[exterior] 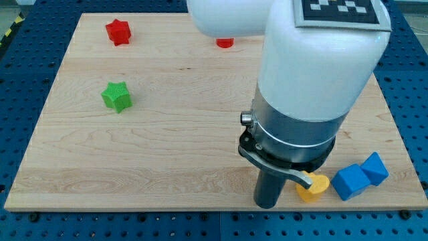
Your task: Move the yellow heart into the left side of the blue cube
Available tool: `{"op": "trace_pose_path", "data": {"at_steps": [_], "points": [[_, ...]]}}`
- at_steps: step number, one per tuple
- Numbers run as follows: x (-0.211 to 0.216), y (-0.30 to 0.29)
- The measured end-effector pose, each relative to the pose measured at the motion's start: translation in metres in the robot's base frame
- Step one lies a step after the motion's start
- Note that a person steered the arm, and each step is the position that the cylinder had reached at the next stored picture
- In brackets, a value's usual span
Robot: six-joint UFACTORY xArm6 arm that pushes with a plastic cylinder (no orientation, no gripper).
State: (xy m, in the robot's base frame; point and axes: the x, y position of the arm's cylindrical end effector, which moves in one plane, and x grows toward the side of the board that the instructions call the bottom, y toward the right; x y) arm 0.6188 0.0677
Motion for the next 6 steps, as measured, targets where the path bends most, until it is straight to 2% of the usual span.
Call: {"op": "trace_pose_path", "data": {"at_steps": [6], "points": [[-0.001,0.056]]}}
